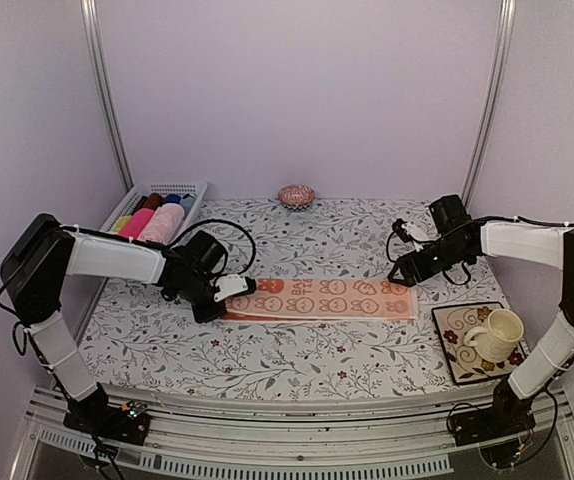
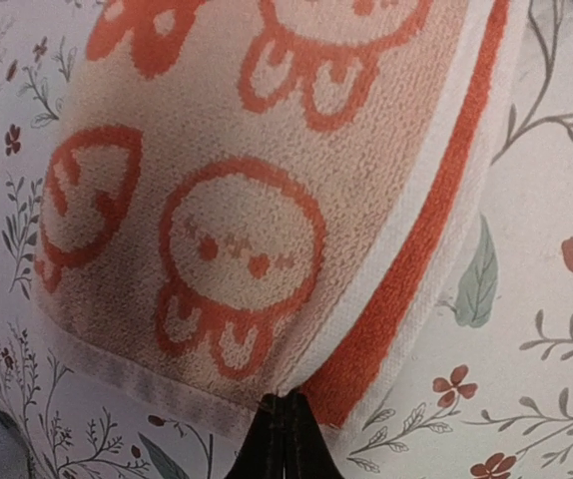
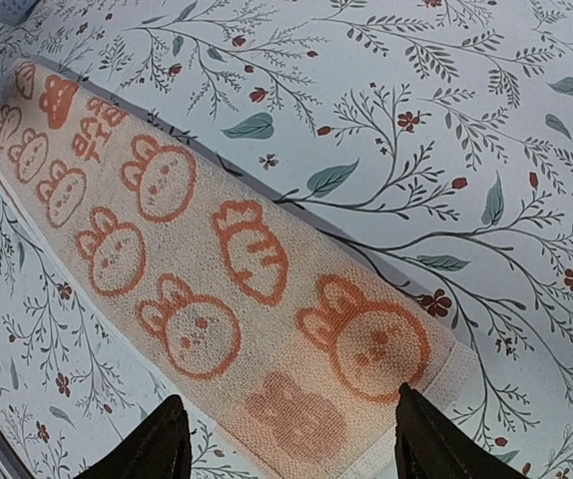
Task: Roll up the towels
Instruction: Smooth out the towel at the center of the board.
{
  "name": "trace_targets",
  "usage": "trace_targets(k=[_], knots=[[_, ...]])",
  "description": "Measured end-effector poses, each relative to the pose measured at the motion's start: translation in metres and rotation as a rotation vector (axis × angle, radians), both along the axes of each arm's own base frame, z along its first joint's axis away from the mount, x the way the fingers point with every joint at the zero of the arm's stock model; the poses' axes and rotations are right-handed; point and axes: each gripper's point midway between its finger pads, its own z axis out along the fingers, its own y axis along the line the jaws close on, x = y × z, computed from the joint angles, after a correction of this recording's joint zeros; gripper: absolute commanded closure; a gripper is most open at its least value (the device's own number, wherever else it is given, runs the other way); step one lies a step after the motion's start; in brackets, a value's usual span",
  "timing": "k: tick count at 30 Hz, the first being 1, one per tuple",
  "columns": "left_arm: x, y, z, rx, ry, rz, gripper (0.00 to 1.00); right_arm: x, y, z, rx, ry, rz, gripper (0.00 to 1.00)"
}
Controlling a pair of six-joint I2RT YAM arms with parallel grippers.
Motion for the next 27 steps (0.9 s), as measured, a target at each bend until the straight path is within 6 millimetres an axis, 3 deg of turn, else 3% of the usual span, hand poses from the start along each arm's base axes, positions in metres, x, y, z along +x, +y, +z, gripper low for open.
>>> trace_targets(k=[14,27], knots=[[-0.006,-0.002,0.013,0.006,0.032,0.02,1.0,-0.003,-0.001,-0.008,-0.009,0.028,0.001,0.29],[-0.027,-0.008,0.013,0.006,0.117,0.004,1.0,-0.002,-0.013,-0.046,-0.11,0.142,-0.042,0.3]])
